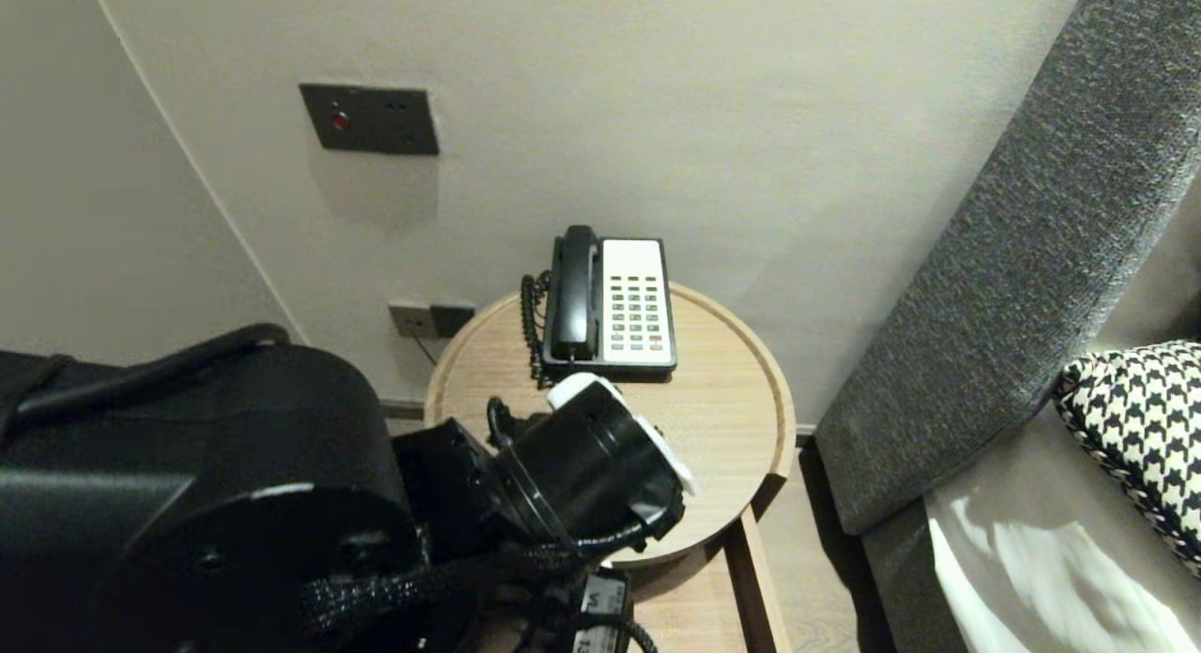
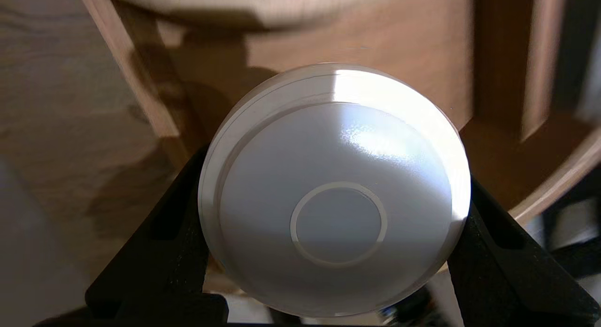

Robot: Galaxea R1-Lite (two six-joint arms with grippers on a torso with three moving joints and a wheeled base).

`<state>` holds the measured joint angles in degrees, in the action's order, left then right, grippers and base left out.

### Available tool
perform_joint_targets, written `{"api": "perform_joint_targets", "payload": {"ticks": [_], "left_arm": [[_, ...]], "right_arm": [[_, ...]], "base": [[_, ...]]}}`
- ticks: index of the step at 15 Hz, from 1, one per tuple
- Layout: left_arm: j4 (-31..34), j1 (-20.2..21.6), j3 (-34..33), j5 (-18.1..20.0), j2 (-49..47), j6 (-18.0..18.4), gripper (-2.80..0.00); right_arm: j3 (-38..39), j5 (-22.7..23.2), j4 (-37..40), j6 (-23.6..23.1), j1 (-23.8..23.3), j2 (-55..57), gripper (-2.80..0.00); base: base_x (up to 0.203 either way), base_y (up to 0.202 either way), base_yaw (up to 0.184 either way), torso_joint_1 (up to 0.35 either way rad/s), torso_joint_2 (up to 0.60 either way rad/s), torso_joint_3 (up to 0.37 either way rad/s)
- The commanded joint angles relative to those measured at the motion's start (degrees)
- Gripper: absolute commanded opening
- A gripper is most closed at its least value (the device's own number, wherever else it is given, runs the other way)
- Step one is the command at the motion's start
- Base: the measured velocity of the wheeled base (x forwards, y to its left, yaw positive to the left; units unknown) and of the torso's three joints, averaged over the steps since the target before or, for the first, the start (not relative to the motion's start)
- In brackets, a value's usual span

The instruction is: Put the remote controls on the table in the drawer one by one

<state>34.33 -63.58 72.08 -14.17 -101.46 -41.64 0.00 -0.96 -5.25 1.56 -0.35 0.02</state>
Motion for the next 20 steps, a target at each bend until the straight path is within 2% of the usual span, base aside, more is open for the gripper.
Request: {"api": "perform_joint_targets", "payload": {"ticks": [1,3,4,12,15,20], "left_arm": [[-0.1,-3.0,-4.5,-0.3,0.1,-0.3,-2.80],[-1.5,-6.4,-7.6,-0.6,-0.4,-0.3,-2.80],[-2.6,-6.7,-8.1,-0.5,-0.9,-0.2,-2.80],[-8.6,-7.0,-12.6,-0.1,-4.5,-0.3,-2.80],[-8.8,-7.1,-13.7,-0.1,-4.5,-0.1,-2.80],[-13.4,-7.1,-19.6,-0.1,-3.7,1.5,-2.80]], "right_arm": [[2.3,0.0,0.0,0.0,0.0,0.1,-2.80],[2.3,0.0,-0.1,0.0,0.0,0.1,-2.80],[2.3,0.0,-0.1,0.0,0.0,0.0,-2.80],[2.3,0.0,-0.1,0.0,0.0,0.0,-2.80],[2.3,0.0,0.0,0.0,0.0,0.0,-2.80],[2.3,0.0,0.0,0.0,0.0,0.0,-2.80]], "base": [[0.000,0.000,0.000,0.000,0.00,0.000],[0.000,0.000,0.000,0.000,0.00,0.000],[0.000,0.000,0.000,0.000,0.00,0.000],[0.000,0.000,0.000,0.000,0.00,0.000],[0.000,0.000,0.000,0.000,0.00,0.000],[0.000,0.000,0.000,0.000,0.00,0.000]]}}
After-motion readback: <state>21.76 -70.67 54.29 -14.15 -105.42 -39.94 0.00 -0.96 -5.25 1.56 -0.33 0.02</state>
